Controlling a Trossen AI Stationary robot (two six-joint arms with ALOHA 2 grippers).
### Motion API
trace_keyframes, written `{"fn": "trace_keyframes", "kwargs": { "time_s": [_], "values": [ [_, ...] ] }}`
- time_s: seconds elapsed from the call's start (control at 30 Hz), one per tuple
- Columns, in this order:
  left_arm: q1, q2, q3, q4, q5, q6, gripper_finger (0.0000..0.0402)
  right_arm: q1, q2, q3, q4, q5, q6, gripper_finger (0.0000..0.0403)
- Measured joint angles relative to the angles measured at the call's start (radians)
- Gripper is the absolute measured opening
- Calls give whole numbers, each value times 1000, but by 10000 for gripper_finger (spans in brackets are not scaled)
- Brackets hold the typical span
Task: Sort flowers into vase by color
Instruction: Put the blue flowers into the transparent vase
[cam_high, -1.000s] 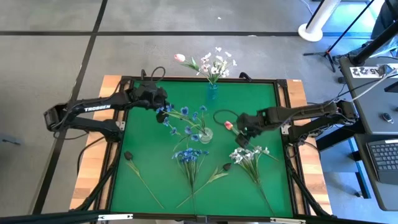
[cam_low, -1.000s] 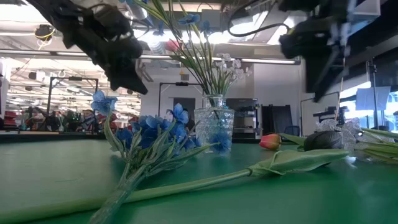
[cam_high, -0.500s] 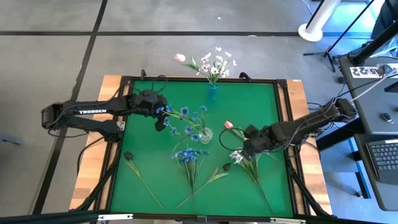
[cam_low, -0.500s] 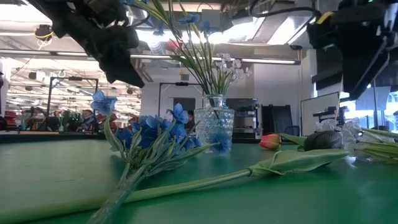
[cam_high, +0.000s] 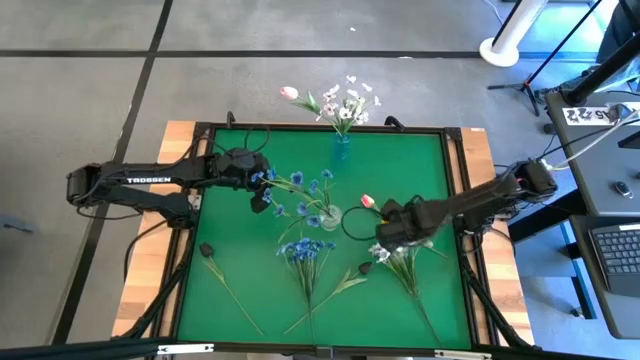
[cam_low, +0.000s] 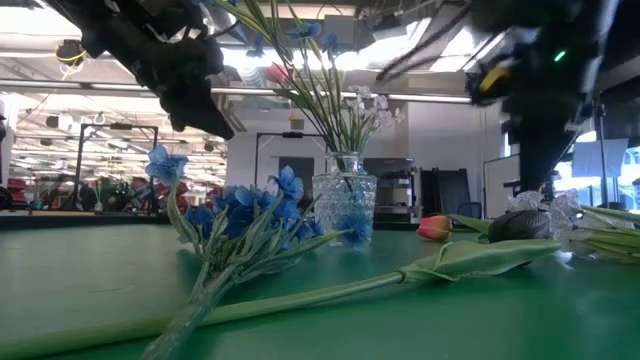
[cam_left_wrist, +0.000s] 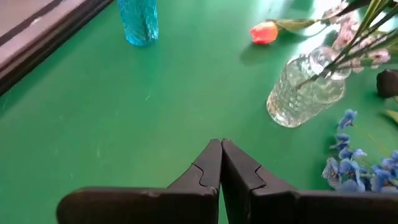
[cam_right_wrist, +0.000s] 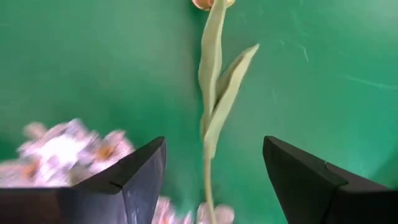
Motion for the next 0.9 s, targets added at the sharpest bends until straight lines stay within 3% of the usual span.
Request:
{"fn": "trace_keyframes", "kwargs": {
  "time_s": [0.4,0.7,0.9],
  "values": [
    [0,0,0,-8,0,0,0,-135,77,-1,221,-75,-274,268],
    [0,0,0,-23,0,-1,0,-72,68,9,262,-331,-200,268],
    [-42,0,0,-65,46,-105,0,10,68,71,248,-245,-205,268]
  ]
}}
